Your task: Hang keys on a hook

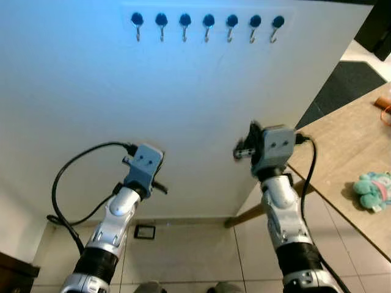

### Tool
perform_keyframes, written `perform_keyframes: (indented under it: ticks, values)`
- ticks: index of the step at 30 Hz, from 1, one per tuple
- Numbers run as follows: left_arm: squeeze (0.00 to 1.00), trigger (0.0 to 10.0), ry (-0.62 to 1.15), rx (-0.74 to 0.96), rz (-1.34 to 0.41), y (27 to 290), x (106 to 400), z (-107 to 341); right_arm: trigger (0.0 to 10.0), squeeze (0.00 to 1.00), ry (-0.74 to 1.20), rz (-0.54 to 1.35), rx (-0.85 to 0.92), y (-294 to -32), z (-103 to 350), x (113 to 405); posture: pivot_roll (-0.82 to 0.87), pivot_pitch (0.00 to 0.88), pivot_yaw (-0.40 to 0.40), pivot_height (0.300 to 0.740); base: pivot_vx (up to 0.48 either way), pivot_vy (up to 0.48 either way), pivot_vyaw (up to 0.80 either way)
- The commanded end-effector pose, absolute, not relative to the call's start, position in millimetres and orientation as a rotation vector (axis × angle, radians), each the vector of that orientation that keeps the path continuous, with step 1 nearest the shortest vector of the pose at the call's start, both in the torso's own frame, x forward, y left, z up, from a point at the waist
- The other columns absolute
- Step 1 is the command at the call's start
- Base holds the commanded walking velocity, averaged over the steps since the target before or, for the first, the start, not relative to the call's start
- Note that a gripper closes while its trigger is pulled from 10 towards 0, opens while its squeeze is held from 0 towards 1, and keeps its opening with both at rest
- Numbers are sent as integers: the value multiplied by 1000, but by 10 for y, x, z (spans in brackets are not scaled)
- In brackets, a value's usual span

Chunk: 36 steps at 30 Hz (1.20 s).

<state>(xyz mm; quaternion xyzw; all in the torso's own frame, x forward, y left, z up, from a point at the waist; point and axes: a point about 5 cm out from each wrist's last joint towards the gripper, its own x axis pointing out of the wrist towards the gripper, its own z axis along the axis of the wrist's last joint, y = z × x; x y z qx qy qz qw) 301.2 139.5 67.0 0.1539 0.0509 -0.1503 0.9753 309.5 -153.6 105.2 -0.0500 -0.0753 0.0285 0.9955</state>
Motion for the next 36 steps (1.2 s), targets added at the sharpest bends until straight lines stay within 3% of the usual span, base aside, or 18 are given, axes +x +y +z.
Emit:
perform_keyframes:
  ticks: [1,6,7,9,17,36]
  values:
    - [0,10000,246,392,-271,1469,2914,375,10000,0,15,51,-47,-1593,723,3014,64,73,-47,740,0,0,0]
    - [0,10000,331,434,-253,1531,2824,190,10000,0,132,46,2,-1639,490,2928,64,71,-46,740,0,0,0]
    - [0,10000,449,427,-210,1648,2679,-39,10000,0,265,36,44,-1697,221,2801,64,72,-44,740,0,0,0]
    - [0,10000,498,412,-188,1698,2613,-127,10000,0,313,32,51,-1721,121,2743,64,72,-44,740,0,0,0]
    - [0,10000,728,228,-33,1971,2204,-519,10000,0,609,-36,88,-1892,-463,2230,65,76,-44,740,0,0,0]
    - [0,10000,780,237,-27,2009,2111,-614,10000,0,728,-42,69,-1910,-688,1949,70,76,-37,740,0,0,0]
